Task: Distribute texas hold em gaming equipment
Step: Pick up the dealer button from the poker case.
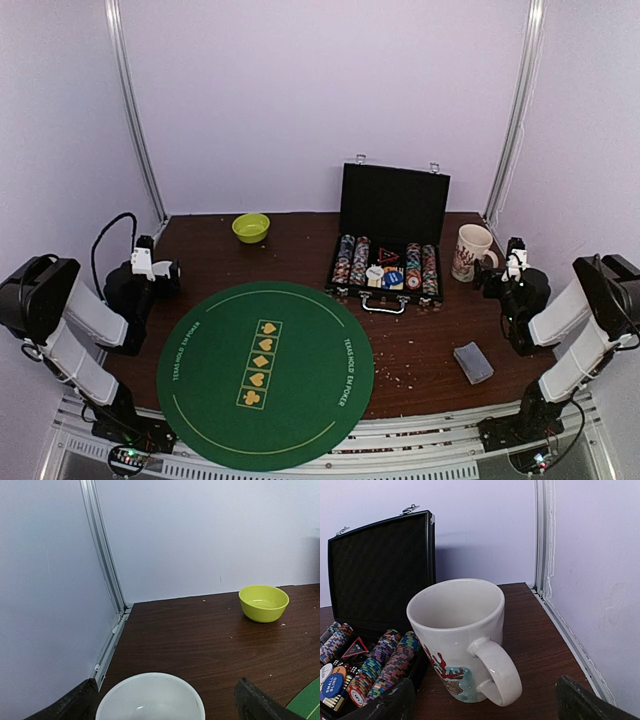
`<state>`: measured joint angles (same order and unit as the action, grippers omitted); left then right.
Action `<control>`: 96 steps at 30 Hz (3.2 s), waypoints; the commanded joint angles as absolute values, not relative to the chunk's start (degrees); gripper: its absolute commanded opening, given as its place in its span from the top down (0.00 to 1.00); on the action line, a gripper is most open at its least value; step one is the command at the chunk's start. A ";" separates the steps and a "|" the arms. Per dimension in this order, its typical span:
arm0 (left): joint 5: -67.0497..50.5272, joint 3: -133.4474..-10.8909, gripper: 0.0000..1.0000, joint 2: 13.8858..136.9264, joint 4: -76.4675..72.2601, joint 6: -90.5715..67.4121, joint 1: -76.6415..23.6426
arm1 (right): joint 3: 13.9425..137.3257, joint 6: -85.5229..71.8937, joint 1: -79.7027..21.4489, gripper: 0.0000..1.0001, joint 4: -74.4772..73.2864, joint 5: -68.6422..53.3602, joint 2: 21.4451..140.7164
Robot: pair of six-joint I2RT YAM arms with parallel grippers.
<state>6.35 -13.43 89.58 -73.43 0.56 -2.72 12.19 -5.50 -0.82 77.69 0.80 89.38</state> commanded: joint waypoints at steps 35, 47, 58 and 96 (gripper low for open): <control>-15.34 -50.89 0.02 63.32 0.71 4.03 -22.15 | 87.31 -11.62 -28.78 0.43 -24.55 -8.30 95.72; -17.12 -51.16 0.02 63.86 0.79 5.69 -22.39 | 115.90 17.76 -32.51 0.34 -51.58 -3.54 126.94; -18.17 -52.58 0.02 65.61 2.37 6.39 -22.36 | 121.26 24.44 -31.34 0.17 -58.12 -7.38 132.75; -17.69 -53.34 0.02 68.20 2.82 7.44 -22.41 | 121.64 29.01 -29.80 0.50 -57.90 -7.94 137.99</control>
